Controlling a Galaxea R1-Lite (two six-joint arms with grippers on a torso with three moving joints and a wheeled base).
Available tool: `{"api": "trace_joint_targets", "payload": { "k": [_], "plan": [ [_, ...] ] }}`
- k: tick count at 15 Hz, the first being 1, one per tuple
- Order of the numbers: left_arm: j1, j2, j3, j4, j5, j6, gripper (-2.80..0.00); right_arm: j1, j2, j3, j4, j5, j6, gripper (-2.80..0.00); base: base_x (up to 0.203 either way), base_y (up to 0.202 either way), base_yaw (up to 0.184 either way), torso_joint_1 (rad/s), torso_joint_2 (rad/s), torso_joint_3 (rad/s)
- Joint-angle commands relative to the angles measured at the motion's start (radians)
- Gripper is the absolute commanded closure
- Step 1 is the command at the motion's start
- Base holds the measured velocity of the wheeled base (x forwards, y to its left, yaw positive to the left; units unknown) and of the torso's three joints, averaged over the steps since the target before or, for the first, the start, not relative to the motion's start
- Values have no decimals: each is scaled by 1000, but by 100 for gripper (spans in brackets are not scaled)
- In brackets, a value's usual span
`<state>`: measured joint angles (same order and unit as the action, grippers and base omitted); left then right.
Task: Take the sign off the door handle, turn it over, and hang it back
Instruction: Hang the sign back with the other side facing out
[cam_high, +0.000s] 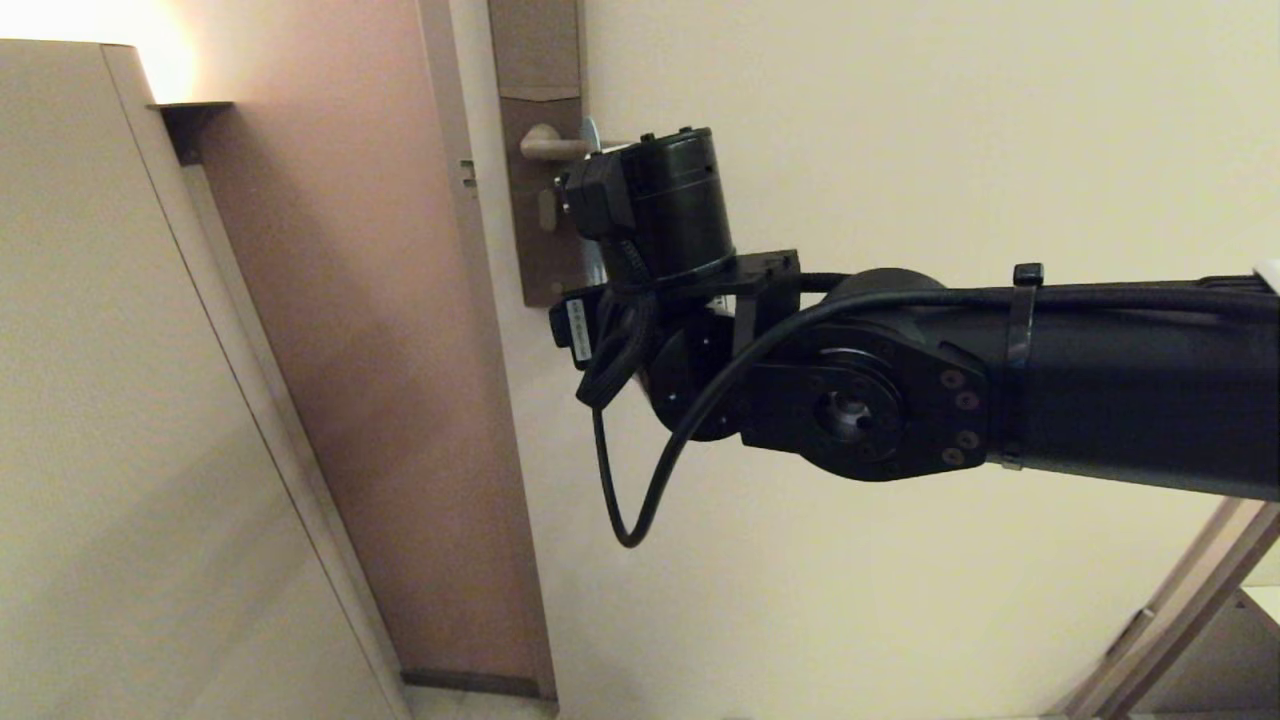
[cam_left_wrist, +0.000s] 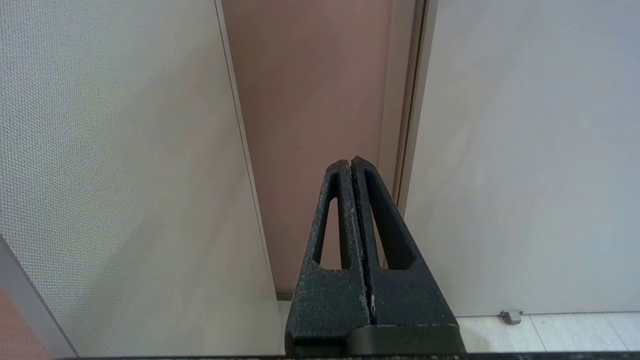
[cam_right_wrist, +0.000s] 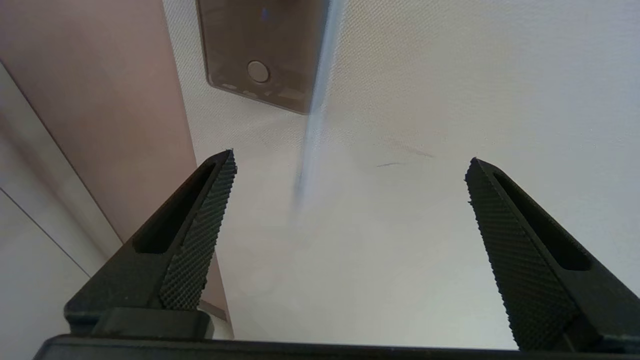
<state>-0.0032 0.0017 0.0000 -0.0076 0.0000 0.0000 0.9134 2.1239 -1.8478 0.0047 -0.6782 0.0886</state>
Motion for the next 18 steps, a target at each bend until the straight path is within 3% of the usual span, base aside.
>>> {"api": "trace_joint_targets", "payload": {
  "k": [1,4,5,18],
  "plan": [
    [0,0,0,0,0,0,0,1,-39,27,-1,-4,-1,-280,0,0,0,0,0,0],
    [0,0,0,0,0,0,0,1,-67,75,-12,-5,-1,-280,0,0,0,0,0,0],
    [0,0,0,0,0,0,0,1,-71,83,-12,-6,-1,0,0,0,0,0,0,0],
    [0,0,0,0,0,0,0,0,-79,84,-14,-6,-1,0,0,0,0,0,0,0]
  ]
}}
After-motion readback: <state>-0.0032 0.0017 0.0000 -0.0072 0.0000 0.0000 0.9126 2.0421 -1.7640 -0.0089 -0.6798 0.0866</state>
